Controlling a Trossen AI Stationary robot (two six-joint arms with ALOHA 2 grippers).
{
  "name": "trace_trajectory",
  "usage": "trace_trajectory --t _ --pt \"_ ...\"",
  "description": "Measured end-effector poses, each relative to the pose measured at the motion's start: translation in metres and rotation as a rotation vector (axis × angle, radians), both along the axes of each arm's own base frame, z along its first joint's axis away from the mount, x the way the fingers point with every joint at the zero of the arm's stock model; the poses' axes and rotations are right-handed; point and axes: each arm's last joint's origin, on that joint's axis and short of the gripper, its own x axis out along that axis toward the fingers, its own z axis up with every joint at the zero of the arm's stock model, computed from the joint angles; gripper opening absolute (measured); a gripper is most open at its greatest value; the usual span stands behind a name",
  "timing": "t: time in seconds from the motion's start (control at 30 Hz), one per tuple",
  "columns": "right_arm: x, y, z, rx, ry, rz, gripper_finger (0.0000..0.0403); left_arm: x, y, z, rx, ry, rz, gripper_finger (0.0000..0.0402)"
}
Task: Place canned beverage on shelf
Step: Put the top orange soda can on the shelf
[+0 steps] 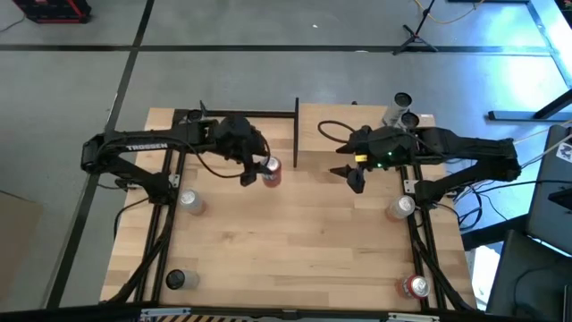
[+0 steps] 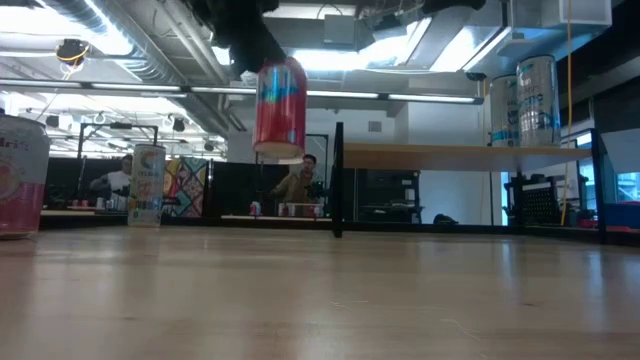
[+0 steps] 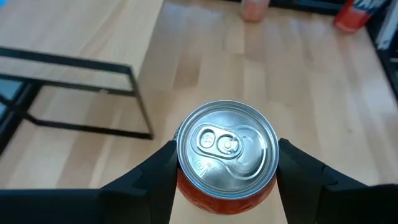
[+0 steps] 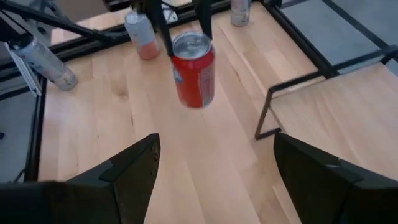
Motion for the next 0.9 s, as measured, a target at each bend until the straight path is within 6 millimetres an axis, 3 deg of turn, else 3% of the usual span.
trace_trajectory --t 0.3,0.53,0.9 --pt "0.029 0.002 -0.008 -0.001 -0.047 0.013 0.0302 0.002 -0.020 0.041 0.013 -0.115 -0.058 0.0199" --pt "0.057 0.004 -0.015 -0.021 -0.103 0.060 0.0302 0.002 -0.018 0.070 0.045 -0.213 0.001 0.0199" --pt "0.094 0.005 -0.031 -0.082 -0.170 0.085 0.0302 0.003 -0.019 0.082 0.045 -0.276 -0.008 0.0199"
